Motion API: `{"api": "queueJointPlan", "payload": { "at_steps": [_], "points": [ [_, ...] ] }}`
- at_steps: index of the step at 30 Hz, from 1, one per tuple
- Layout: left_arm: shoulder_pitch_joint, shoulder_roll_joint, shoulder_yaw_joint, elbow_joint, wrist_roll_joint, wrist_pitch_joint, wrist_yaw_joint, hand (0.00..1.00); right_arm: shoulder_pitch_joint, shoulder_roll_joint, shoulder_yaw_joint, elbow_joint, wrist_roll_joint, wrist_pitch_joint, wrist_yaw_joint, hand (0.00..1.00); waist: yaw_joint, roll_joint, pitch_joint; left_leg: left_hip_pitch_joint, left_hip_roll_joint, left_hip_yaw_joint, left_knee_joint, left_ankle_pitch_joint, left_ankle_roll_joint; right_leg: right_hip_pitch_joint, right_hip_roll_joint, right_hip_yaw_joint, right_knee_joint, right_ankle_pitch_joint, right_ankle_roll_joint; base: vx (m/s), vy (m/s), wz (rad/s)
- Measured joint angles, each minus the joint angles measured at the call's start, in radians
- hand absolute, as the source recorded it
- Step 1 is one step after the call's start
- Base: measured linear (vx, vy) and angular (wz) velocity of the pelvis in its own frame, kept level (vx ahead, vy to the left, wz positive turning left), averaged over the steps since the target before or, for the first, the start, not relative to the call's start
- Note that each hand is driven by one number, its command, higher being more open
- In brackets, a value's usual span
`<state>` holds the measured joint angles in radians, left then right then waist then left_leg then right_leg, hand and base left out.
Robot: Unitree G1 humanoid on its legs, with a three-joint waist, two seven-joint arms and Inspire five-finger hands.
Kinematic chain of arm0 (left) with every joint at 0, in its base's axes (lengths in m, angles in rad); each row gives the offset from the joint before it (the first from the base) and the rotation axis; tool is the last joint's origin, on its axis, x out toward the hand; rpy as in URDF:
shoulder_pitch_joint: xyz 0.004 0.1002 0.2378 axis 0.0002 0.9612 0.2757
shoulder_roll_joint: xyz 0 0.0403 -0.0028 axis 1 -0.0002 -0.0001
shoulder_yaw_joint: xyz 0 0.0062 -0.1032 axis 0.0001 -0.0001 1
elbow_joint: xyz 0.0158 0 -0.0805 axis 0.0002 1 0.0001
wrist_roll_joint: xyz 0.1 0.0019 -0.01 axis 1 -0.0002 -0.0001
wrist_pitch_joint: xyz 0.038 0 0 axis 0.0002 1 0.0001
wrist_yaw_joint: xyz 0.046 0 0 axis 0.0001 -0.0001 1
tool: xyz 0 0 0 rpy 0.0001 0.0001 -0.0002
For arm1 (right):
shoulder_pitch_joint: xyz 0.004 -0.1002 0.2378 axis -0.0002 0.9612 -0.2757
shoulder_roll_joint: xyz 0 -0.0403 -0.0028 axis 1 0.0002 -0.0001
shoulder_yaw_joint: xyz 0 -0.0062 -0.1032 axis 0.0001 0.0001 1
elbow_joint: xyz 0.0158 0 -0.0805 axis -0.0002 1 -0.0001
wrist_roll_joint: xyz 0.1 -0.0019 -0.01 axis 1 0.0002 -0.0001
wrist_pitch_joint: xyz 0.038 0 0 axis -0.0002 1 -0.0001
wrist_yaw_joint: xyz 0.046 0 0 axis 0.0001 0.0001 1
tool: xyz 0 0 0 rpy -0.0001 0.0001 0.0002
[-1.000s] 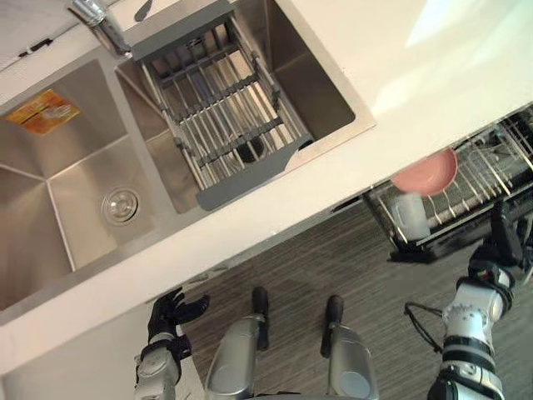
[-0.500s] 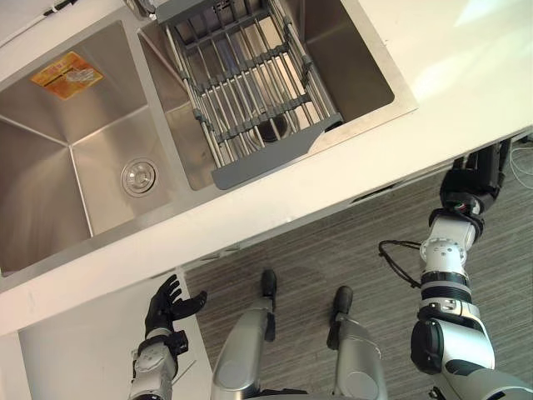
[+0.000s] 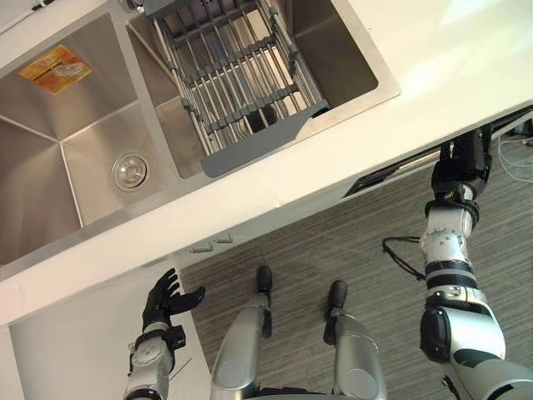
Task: Walk over to the sink, pick up the cup, carry it to the dishwasher, place the cup inside the dishwasher, then close the dishwasher door
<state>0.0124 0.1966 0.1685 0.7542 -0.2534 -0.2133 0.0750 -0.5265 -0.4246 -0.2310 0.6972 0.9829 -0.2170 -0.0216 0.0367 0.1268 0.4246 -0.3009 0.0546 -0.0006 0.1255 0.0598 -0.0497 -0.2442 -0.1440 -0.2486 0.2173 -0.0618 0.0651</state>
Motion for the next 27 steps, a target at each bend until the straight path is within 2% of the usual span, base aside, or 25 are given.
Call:
{"api": "queueJointPlan", "payload": {
  "at_steps": [3, 6, 7, 10, 11, 13, 16, 21, 27],
  "points": [
    [0.001, 0.011, 0.0, 0.005, 0.001, 0.0, -0.007, 0.9, 0.139, 0.034, 0.032, 0.003, -0.098, 0.053, 0.027, 0.9, -0.003, -0.023, -0.011, 0.038, -0.002, -0.013, -0.017, 0.002, -0.004, 0.042, 0.0, -0.014, -0.009, -0.009, 0.002, 0.03, -0.001, 0.16],
    [0.004, 0.038, 0.001, 0.032, 0.01, 0.004, -0.011, 0.9, 0.3, 0.091, 0.039, 0.01, -0.237, 0.107, 0.031, 0.9, -0.004, -0.06, -0.031, 0.073, -0.008, -0.017, -0.029, 0.002, -0.004, 0.08, -0.006, -0.025, -0.016, -0.017, 0.006, 0.01, 0.008, 0.11],
    [0.007, 0.041, 0.003, 0.037, 0.014, 0.006, -0.011, 0.9, 0.329, 0.098, 0.038, 0.009, -0.254, 0.112, 0.031, 0.9, -0.006, -0.068, -0.036, 0.083, -0.01, -0.017, -0.034, 0.002, -0.004, 0.09, -0.008, -0.027, -0.019, -0.018, 0.007, 0.01, 0.031, 0.09],
    [0.057, 0.059, 0.013, 0.04, 0.022, 0.018, -0.012, 0.9, 0.497, 0.141, 0.005, -0.028, -0.352, 0.117, 0.038, 0.9, -0.027, -0.123, -0.097, 0.122, -0.021, -0.016, -0.061, 0.0, -0.002, 0.125, -0.017, -0.03, -0.038, -0.024, 0.015, 0.03, 0.031, 0.04],
    [0.06, 0.059, 0.016, 0.041, 0.022, 0.019, -0.012, 0.9, 0.51, 0.144, -0.002, -0.031, -0.364, 0.117, 0.04, 0.9, -0.027, -0.127, -0.104, 0.125, -0.022, -0.015, -0.063, 0.0, -0.002, 0.129, -0.017, -0.029, -0.04, -0.024, 0.016, 0.05, 0.015, -0.01],
    [0.091, 0.059, 0.032, 0.041, 0.042, 0.02, -0.014, 0.9, 0.601, 0.151, -0.032, -0.037, -0.456, 0.117, 0.042, 0.9, -0.032, -0.153, -0.153, 0.158, -0.026, -0.014, -0.074, -0.009, 0.001, 0.165, -0.018, -0.029, -0.063, -0.024, 0.021, 0.06, 0.012, -0.04],
    [0.111, 0.058, 0.042, 0.042, 0.059, 0.022, -0.025, 0.9, 0.661, 0.151, -0.047, -0.036, -0.571, 0.117, 0.043, 0.9, -0.045, -0.164, -0.189, 0.195, -0.029, -0.011, -0.087, -0.012, 0.001, 0.199, -0.021, -0.029, -0.076, -0.028, 0.026, 0.06, 0.006, -0.02],
    [0.139, 0.057, 0.046, 0.067, 0.096, 0.035, -0.048, 0.9, 0.707, 0.152, -0.046, -0.02, -0.773, 0.118, 0.067, 0.9, -0.053, -0.154, -0.245, 0.233, -0.03, -0.009, -0.111, -0.012, 0.001, 0.235, -0.02, -0.031, -0.098, -0.027, 0.028, 0.02, -0.001, -0.01],
    [0.158, 0.057, 0.047, 0.082, 0.136, 0.038, -0.087, 0.9, 0.71, 0.152, -0.046, 0.037, -0.864, 0.12, 0.093, 0.9, -0.053, -0.154, -0.269, 0.301, -0.031, -0.008, -0.125, -0.012, 0.002, 0.302, -0.019, -0.032, -0.11, -0.027, 0.029, -0.01, -0.004, 0.0]
  ]
}}
